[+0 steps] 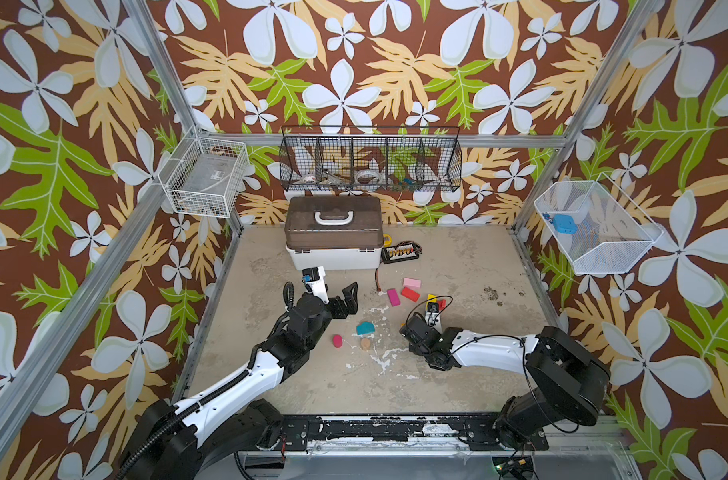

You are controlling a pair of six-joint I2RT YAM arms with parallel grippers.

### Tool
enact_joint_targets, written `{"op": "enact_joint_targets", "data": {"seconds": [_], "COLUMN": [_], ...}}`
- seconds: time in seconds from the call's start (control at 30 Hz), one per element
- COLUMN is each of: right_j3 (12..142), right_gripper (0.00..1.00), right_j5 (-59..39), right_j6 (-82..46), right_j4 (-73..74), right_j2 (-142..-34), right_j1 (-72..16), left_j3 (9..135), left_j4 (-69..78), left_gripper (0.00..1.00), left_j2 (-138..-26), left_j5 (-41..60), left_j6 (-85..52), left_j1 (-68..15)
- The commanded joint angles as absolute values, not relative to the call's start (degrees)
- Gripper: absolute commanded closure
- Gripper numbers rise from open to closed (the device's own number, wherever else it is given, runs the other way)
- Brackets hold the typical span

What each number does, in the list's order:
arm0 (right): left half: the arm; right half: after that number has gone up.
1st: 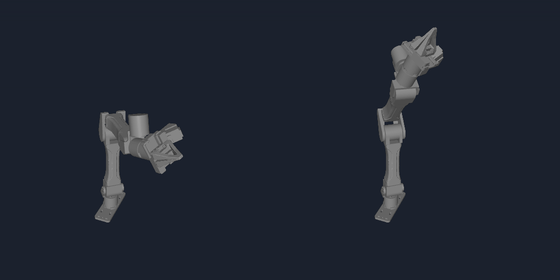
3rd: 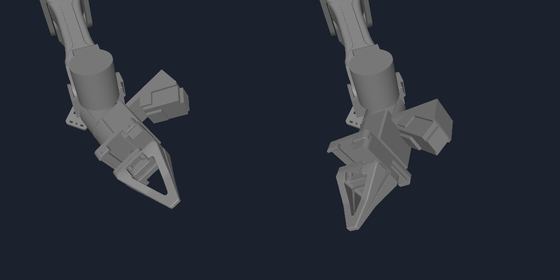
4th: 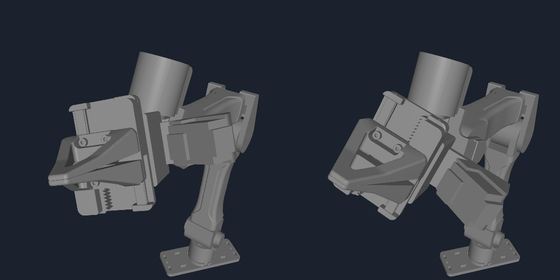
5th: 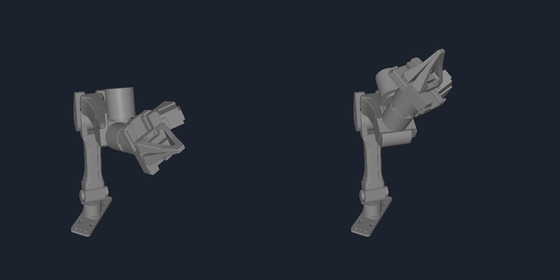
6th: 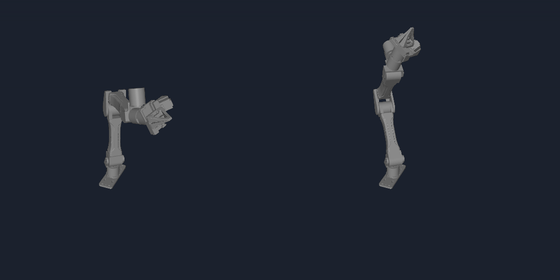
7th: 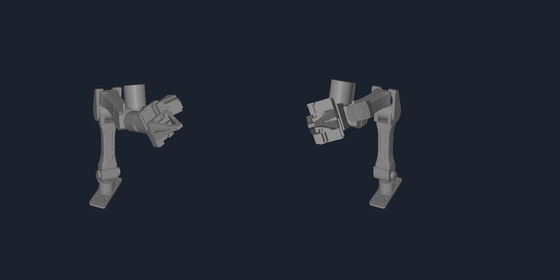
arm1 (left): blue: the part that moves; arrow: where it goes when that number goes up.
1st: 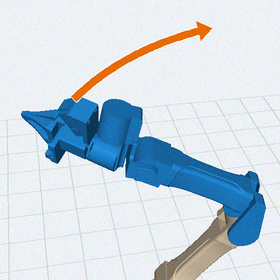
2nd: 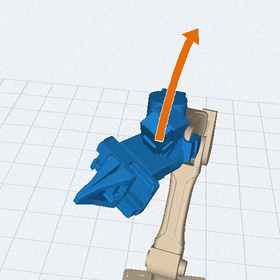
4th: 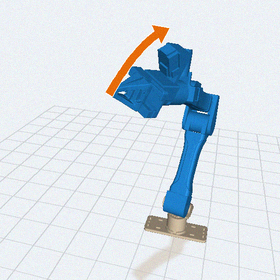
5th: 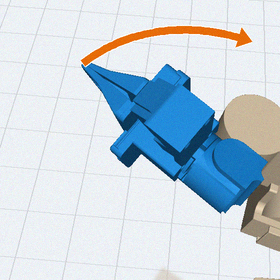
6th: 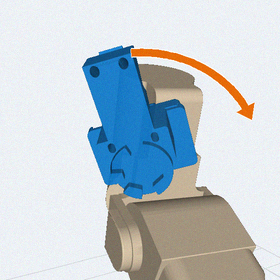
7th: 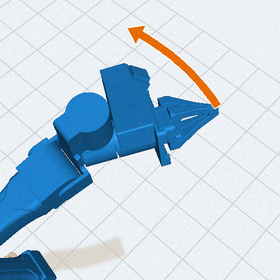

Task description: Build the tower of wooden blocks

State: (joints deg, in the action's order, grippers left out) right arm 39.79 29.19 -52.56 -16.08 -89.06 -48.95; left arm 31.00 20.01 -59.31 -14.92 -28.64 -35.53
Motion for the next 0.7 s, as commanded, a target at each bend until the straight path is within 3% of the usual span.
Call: {"op": "enact_joint_targets", "data": {"seconds": [0.0,0.27,0.57,0.67], "right_j3": [39.8,41.2,45.2,50.5], "right_gripper": [0.11,0.01,0.00,0.00], "right_j5": [28.5,26.9,26.7,24.4], "right_j6": [-51.5,-49.6,-47.5,-44.3], "right_j4": [-16.1,-15.3,-16.4,-16.0], "right_j2": [-86.8,-85.6,-88.2,-94.0], "right_j1": [-51.3,-52.9,-52.9,-50.0], "left_j3": [31.4,31.4,31.2,31.3], "left_j4": [21.0,21.2,21.3,21.1], "left_gripper": [0.00,0.00,0.00,0.00], "left_j2": [-59.7,-59.9,-59.5,-59.5], "left_j5": [-15.0,-14.9,-15.0,-14.9], "left_j6": [-28.9,-28.9,-29.0,-29.0], "left_j1": [-35.4,-35.4,-35.4,-35.4]}}
